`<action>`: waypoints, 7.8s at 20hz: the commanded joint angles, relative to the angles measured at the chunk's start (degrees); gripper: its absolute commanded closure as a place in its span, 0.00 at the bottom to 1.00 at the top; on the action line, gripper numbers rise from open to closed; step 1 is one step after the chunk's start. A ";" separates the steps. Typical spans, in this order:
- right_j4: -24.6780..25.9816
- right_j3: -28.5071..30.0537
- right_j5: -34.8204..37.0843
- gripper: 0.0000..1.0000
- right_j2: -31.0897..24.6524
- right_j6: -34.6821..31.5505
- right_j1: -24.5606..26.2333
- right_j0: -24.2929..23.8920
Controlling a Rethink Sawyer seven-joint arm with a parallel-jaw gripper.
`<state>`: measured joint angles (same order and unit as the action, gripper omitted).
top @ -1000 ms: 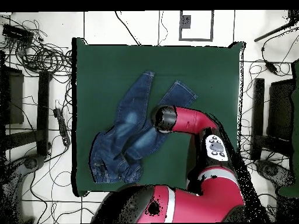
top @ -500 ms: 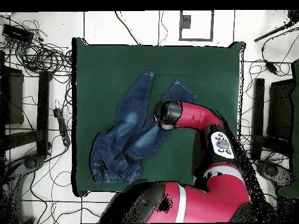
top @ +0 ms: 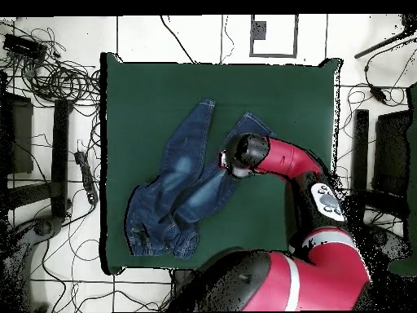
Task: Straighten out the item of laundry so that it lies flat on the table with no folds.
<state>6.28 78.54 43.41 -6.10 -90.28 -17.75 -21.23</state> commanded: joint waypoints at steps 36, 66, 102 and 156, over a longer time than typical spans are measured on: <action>9.09 -13.48 -17.29 1.00 -5.71 -0.90 6.00 -6.24; 10.09 -5.96 -20.98 0.00 -6.13 -1.59 2.35 -5.07; 7.78 7.74 -17.83 0.00 -5.87 -6.93 -6.41 6.40; 3.00 -4.56 -27.87 1.00 -4.68 -8.90 12.27 13.34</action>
<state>9.36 76.70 21.95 -8.59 -90.27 -17.64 -9.48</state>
